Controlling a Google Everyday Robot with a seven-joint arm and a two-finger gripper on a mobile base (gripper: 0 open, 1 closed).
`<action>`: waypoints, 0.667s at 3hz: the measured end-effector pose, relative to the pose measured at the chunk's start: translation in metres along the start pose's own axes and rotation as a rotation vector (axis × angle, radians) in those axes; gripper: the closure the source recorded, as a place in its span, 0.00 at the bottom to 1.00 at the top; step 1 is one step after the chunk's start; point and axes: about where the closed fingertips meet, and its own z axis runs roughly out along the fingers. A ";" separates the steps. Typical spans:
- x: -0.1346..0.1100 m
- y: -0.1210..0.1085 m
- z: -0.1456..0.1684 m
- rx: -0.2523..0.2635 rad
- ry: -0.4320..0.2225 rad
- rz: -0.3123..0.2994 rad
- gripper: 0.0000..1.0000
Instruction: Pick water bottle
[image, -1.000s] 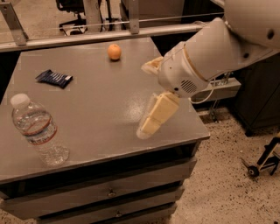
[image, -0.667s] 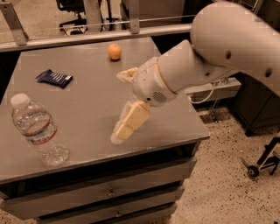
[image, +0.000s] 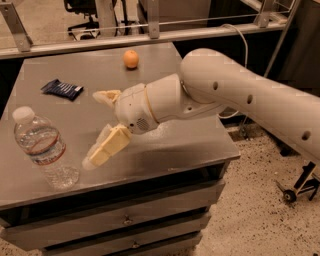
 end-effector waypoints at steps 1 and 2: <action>-0.014 0.007 0.021 -0.056 -0.134 0.026 0.00; -0.027 0.022 0.038 -0.126 -0.240 0.053 0.00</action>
Offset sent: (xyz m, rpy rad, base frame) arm -0.0290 0.0510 0.0117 0.3124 0.1621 0.1484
